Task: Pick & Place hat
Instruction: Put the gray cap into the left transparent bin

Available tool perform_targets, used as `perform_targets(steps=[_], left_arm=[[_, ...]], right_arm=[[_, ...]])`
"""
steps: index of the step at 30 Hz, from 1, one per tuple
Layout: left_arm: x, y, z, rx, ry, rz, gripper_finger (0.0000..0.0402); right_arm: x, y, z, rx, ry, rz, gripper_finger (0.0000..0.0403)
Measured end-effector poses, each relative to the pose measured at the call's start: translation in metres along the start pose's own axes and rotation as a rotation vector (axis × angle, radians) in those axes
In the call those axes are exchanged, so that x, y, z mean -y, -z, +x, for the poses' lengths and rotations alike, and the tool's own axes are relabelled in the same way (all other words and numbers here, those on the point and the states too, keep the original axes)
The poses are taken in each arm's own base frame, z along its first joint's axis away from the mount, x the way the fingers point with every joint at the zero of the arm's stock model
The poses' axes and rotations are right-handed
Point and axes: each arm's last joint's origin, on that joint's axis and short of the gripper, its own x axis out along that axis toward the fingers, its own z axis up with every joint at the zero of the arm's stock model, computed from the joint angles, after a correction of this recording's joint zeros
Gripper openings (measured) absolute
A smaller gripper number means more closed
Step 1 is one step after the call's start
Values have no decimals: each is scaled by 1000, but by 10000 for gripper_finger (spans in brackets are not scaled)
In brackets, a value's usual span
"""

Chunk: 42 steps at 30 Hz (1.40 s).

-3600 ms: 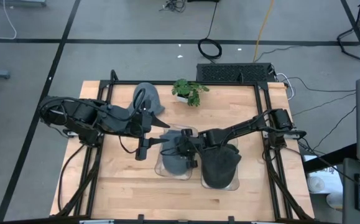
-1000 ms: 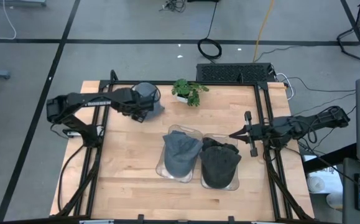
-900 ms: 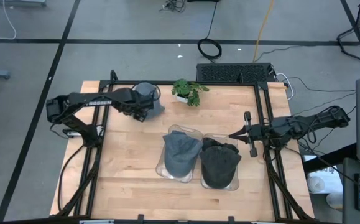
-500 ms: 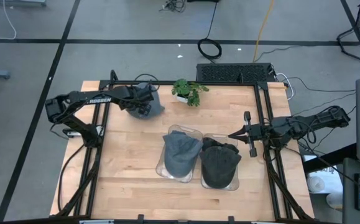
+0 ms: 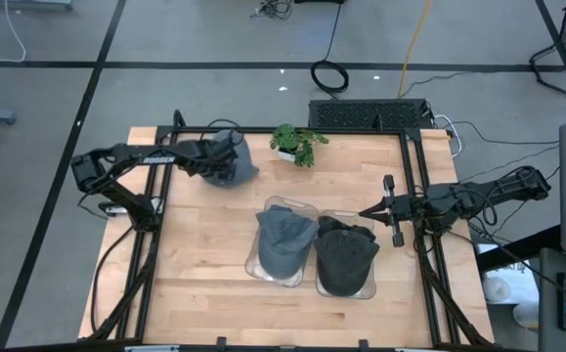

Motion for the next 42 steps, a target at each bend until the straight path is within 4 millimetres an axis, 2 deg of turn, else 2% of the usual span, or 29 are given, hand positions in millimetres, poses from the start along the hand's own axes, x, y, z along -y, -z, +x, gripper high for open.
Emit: perform_targets(steps=[5,7,11,17,18,21,23,26,28,34,38,42], left_arm=[[-2,5,5,-23,13,-7,321],[-2,6,5,-54,29,1,304],[-2,9,5,-116,69,43,222],[-4,10,5,-153,68,76,31],[-6,10,5,-155,66,71,18],[-9,7,1,-152,67,82,17],[-10,3,-8,-141,80,94,11],[-12,-6,-30,-112,123,123,8],[-10,-12,-52,-62,172,189,8],[-4,-16,-136,148,424,409,7],[3,-2,-196,299,618,608,6],[10,23,-245,409,778,816,7]], right_arm=[[0,0,0,1,0,-1,0],[0,0,0,1,0,-1,0],[0,0,0,1,0,-2,0],[0,0,0,2,0,-2,0],[0,0,0,2,0,-2,0],[0,0,0,2,0,-3,0],[0,0,0,1,0,-5,0],[0,0,0,1,0,-11,0],[0,0,0,0,0,-11,0],[0,0,0,1,0,-11,0],[0,0,0,0,0,-11,0],[0,0,2,-6,2,-9,0]])
